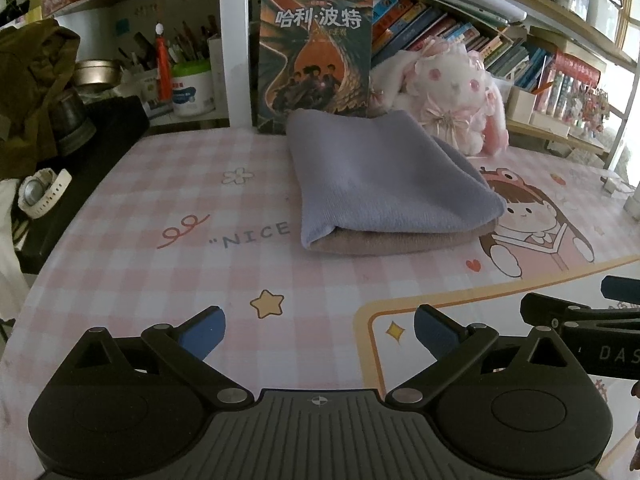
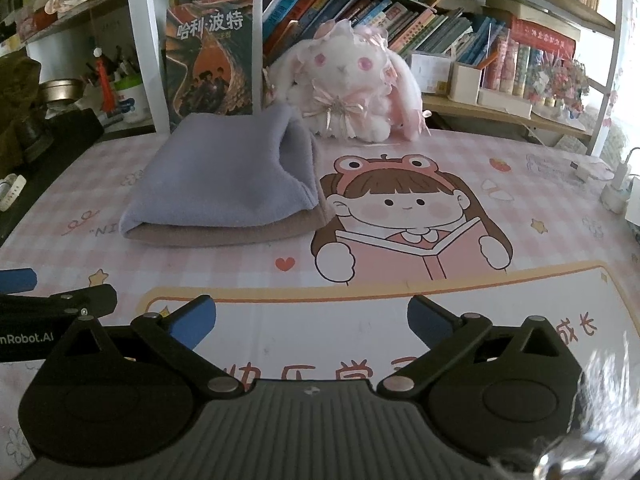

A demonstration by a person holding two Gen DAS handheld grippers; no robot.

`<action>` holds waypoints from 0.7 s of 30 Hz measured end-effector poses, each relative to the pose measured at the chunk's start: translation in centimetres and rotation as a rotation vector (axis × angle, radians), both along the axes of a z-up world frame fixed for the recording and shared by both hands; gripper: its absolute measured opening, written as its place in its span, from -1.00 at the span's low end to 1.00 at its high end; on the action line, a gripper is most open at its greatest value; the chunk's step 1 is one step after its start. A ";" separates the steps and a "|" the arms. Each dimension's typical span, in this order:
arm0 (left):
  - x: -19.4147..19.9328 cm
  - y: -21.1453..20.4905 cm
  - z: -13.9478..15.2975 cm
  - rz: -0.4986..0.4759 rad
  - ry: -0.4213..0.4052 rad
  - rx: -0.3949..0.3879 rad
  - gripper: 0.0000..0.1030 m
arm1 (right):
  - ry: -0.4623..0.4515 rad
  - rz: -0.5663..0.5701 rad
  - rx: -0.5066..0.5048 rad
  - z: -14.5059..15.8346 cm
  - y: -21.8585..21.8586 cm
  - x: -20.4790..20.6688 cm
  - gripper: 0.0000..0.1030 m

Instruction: Fold clothes

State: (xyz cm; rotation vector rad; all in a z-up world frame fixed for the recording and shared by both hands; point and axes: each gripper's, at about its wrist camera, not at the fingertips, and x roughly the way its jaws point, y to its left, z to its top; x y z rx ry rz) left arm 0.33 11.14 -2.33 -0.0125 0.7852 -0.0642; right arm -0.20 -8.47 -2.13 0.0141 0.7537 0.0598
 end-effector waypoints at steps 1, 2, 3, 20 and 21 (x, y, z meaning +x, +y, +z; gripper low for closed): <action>0.0 0.0 0.0 0.000 0.002 -0.001 0.98 | 0.001 0.000 0.000 0.0 0.0 0.0 1.00; 0.0 0.0 0.0 0.000 0.003 -0.002 0.98 | 0.001 0.000 0.000 0.0 0.0 0.0 1.00; 0.0 0.1 0.0 0.001 0.004 -0.003 0.98 | 0.001 0.000 0.000 0.0 0.0 0.0 1.00; 0.1 0.1 -0.1 0.008 0.002 -0.002 1.00 | 0.008 -0.001 0.002 -0.1 0.1 0.0 1.00; 0.1 0.1 -0.1 0.007 0.003 -0.003 1.00 | 0.008 -0.001 0.001 -0.1 0.1 0.0 1.00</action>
